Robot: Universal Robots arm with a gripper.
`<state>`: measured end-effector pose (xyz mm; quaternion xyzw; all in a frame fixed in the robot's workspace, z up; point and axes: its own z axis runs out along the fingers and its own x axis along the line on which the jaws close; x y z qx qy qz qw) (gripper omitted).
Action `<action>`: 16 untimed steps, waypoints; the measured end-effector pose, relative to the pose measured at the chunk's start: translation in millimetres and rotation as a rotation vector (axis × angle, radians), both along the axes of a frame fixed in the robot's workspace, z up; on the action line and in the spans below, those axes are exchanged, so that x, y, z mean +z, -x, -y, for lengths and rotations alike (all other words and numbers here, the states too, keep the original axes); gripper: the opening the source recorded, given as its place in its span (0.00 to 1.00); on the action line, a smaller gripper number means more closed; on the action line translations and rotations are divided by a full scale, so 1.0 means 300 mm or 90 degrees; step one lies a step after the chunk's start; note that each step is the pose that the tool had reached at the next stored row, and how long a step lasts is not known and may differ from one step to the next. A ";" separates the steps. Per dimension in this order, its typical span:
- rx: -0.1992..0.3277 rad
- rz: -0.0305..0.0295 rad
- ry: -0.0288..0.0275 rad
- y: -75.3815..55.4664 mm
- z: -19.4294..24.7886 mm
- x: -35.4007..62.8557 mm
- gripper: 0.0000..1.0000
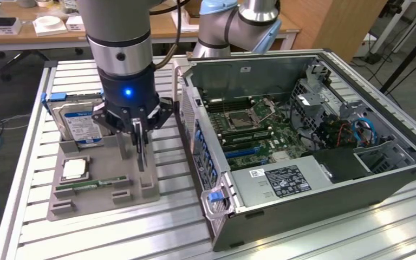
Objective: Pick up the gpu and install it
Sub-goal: 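Pick up the gpu and move the gpu toward the slot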
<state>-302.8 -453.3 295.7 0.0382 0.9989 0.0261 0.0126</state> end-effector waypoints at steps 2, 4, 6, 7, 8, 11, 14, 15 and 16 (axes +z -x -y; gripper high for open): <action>0.000 0.0000 0.0000 0.000 0.000 0.005 0.26; 0.000 0.0000 0.0000 0.000 0.000 0.010 0.26; 0.000 0.0001 0.0000 0.000 0.000 0.015 0.26; 0.000 0.0000 0.0000 0.000 0.000 0.018 0.26; 0.000 0.0000 0.0000 0.000 0.000 0.020 0.26; 0.000 0.0001 0.0000 0.000 0.000 0.027 0.26; 0.000 0.0000 0.0000 0.000 0.000 0.035 0.26; 0.000 0.0000 0.0000 0.000 0.000 0.037 0.26; 0.000 0.0000 0.0000 0.000 0.000 0.040 0.26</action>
